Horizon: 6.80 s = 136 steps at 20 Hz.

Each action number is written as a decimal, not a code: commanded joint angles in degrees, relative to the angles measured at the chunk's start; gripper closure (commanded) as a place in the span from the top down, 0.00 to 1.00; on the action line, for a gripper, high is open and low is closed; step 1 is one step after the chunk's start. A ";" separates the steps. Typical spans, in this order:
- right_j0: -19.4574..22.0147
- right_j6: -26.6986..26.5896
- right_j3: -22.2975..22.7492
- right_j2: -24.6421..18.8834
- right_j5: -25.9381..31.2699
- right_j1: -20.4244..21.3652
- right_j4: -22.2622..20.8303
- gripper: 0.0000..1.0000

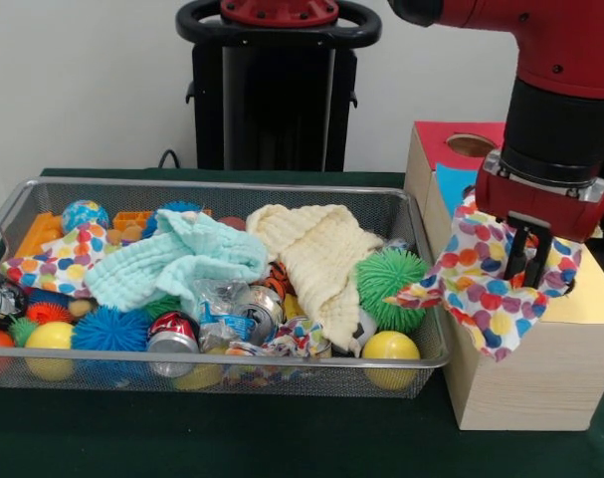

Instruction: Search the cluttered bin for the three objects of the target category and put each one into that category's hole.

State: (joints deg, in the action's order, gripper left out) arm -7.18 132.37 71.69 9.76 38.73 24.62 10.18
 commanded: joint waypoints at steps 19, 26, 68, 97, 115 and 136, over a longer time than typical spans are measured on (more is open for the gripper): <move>5.35 5.07 6.16 -13.86 17.28 -9.19 4.30 0.00; 5.05 7.87 5.48 -13.46 27.45 -9.92 6.55 0.00; 2.95 0.86 10.56 -10.27 9.05 -6.71 1.61 1.00; 2.06 1.42 15.91 -8.09 12.52 4.81 1.84 1.00; 0.69 2.43 13.33 -5.59 -2.16 1.79 -3.95 1.00; -4.31 7.28 1.03 0.75 1.99 -9.60 -7.99 1.00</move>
State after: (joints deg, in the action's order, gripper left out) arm -11.62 132.35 73.49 9.81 40.06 26.13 6.56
